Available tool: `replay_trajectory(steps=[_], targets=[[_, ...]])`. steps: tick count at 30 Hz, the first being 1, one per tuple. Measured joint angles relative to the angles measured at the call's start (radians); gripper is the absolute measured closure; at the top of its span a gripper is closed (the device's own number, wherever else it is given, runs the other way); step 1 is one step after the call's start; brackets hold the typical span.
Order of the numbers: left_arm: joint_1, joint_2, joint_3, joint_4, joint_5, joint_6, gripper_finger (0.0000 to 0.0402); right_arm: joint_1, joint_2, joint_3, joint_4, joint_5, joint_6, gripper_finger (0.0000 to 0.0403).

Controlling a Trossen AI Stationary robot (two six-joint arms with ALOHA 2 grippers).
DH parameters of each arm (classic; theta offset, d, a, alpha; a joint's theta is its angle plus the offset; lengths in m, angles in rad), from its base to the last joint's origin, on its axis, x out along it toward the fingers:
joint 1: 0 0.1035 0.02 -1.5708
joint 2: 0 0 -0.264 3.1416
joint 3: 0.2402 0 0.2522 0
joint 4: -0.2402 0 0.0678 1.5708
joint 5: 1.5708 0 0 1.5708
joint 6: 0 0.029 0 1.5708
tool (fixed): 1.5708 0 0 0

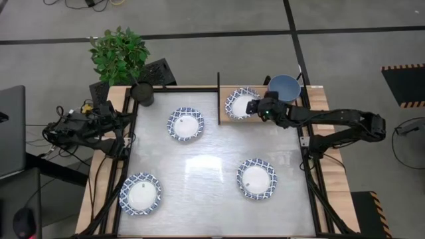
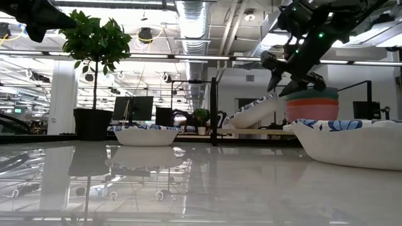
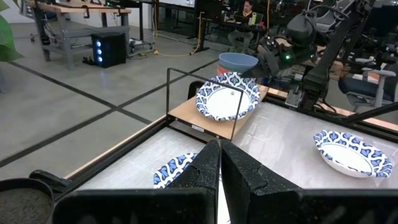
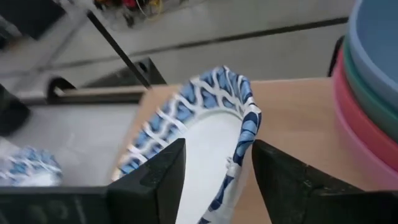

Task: Place and stack bowls onto a shelf
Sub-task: Put the top right blue pattern bowl on the shelf

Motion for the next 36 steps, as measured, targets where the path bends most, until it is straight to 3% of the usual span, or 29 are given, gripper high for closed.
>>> replay_trajectory(steps=[9,19,26,36], targets=[[0.0,0.0,0.0,0.0,0.0,0.0,0.0401,0.006,0.0,0.0,-0.121,-0.079,0.021,0.0195],[0.0,0.0,0.0,0.0,0.0,0.0,0.0401,0.043,0.034,0.0,-0.223,-0.08,0.1,0.0196],[0.0,0.0,0.0,0.0,0.0,0.0,0.0401,0.086,0.133,0.0,-0.187,-0.081,0.102,0.0196],[0.0,0.0,0.0,0.0,-0.001,0.0,0.0401,0.129,0.07,0.001,-0.194,-0.063,0.09,0.0196]])
